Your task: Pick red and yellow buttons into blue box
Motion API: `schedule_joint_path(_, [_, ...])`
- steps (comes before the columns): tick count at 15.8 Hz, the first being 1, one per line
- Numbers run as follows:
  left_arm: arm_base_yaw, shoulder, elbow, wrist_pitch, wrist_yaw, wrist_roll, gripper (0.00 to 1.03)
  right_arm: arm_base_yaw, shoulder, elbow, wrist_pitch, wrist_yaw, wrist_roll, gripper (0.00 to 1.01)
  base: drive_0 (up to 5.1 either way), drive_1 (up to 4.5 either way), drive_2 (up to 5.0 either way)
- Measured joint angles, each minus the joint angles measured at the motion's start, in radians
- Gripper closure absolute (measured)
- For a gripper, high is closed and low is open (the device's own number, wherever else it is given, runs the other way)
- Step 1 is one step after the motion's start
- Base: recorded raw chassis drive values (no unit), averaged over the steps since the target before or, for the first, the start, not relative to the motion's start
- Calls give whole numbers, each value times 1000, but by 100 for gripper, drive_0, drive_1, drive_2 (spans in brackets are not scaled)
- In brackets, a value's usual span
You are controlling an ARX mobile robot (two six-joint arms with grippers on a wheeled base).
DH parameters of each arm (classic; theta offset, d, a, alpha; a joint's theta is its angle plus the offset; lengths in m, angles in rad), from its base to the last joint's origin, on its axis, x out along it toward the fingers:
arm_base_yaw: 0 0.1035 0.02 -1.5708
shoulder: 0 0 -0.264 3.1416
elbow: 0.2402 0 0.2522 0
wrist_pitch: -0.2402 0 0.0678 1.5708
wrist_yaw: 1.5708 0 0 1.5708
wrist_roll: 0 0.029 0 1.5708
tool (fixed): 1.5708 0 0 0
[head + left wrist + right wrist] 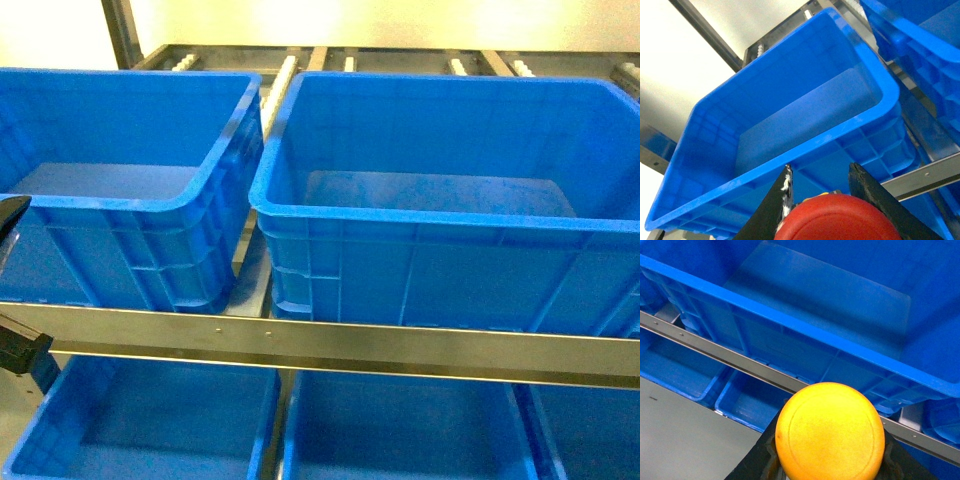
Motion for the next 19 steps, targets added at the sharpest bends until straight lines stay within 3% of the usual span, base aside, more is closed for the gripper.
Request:
schedule_joint_path(3, [0,0,0,0,0,0,74,0,0,0,0,0,0,71,410,-160,-248])
schedule_joint_path(8, [-4,0,0,0,1,0,74,0,0,0,0,0,0,71,300,114,-415])
schedule_joint_path(16, [-3,0,0,-1,0,0,74,0,0,0,0,4,0,71,6,283,-271])
schedule_joint_path(19, [-3,0,0,0,0,0,74,1,3,21,-39,-37,0,71,0,0,0])
